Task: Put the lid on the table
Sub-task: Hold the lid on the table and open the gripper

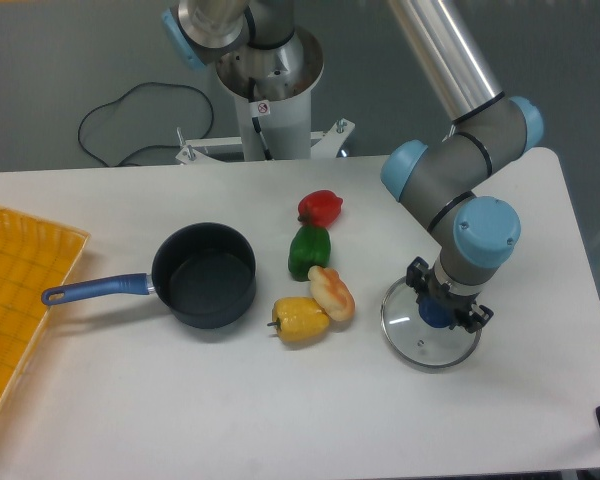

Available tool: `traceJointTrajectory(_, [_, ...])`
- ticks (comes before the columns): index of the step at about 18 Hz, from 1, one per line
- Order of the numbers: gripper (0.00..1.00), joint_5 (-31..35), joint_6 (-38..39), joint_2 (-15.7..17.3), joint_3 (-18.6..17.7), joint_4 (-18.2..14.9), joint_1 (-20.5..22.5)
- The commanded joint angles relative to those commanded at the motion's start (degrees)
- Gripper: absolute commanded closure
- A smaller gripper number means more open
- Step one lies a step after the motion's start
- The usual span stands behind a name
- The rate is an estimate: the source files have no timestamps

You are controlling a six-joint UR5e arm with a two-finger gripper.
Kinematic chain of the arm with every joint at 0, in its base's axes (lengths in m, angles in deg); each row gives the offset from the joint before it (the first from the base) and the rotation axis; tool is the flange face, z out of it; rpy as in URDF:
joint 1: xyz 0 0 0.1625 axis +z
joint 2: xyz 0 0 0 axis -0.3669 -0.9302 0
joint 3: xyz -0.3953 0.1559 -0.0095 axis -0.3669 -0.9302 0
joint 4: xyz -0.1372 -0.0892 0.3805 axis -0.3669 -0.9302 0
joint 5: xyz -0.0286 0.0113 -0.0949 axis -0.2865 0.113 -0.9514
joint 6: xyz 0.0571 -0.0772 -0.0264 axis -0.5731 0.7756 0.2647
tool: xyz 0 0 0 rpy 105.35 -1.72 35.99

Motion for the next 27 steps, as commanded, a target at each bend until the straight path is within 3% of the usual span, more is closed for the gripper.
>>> traceJointTrajectory(11, [0.51, 0.0, -0.1, -0.3, -0.1, 0.2, -0.1])
traceJointTrajectory(18, [0.32, 0.0, -0.1, -0.3, -0.2, 0.8, -0.2])
traceJointTrajectory(27, [0.28, 0.1, -0.1, -0.7, -0.2, 1.5, -0.2])
